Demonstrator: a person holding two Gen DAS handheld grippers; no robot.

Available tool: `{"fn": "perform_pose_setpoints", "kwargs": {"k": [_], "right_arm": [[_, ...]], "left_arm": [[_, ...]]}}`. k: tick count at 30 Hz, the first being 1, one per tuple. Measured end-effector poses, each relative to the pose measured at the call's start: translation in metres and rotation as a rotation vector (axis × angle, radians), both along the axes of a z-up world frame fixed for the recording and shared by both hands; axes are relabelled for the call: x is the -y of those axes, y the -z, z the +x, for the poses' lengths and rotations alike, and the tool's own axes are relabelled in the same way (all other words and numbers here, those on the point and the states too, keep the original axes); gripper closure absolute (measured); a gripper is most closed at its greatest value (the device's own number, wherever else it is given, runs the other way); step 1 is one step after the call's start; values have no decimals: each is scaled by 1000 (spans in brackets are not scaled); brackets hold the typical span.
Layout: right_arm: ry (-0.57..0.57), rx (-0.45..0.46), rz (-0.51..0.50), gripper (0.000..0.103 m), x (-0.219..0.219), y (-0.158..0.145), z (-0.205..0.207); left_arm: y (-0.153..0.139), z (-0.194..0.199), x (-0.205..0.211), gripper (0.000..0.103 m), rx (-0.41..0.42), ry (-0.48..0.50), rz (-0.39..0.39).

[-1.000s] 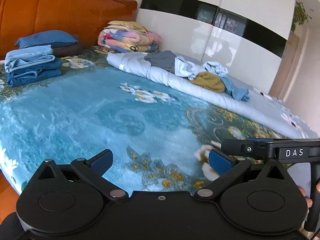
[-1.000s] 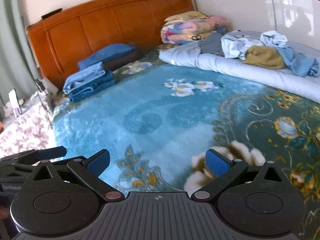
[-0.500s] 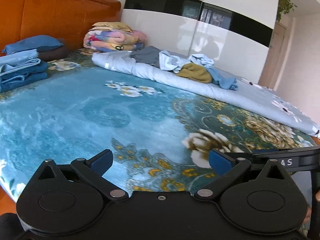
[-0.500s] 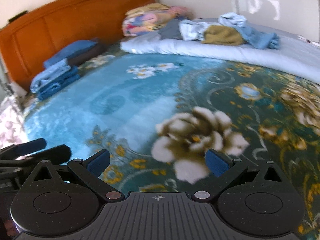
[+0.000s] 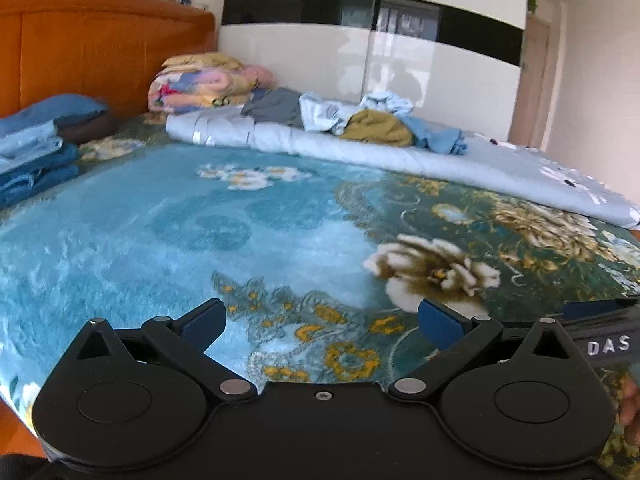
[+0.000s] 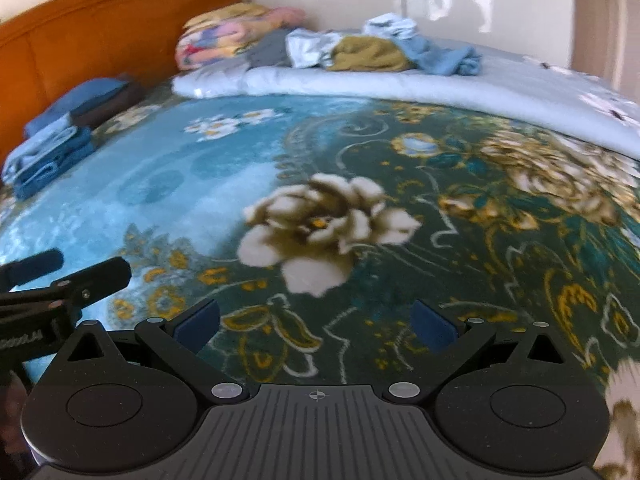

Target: Fold clothes

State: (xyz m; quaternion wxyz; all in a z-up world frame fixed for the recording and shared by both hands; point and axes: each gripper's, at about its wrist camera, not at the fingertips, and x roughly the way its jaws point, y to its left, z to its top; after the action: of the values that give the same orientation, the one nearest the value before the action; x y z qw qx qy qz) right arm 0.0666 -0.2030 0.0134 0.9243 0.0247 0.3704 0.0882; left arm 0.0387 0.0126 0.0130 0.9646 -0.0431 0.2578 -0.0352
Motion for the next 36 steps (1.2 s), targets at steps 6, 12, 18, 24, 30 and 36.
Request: {"fn": "perform_pose_setpoints", "kwargs": {"k": [6, 12, 18, 24, 30, 36], "right_arm": [[63, 68, -4, 0, -2, 7, -10], [141, 102, -1, 0, -6, 15, -25], [163, 131, -37, 0, -14, 21, -41], [172, 134, -59, 0, -21, 22, -43], [161, 111, -71, 0, -26, 25, -41], [157, 114, -83, 0, -31, 26, -41]], "left_arm": [[9, 8, 2, 2, -27, 36, 2], [17, 8, -2, 2, -47, 2, -1], [21, 11, -8, 1, -76, -55, 9], [22, 12, -12, 1, -85, -65, 6], [22, 12, -17, 1, -93, -61, -33], [23, 13, -18, 1, -92, -67, -41]]}}
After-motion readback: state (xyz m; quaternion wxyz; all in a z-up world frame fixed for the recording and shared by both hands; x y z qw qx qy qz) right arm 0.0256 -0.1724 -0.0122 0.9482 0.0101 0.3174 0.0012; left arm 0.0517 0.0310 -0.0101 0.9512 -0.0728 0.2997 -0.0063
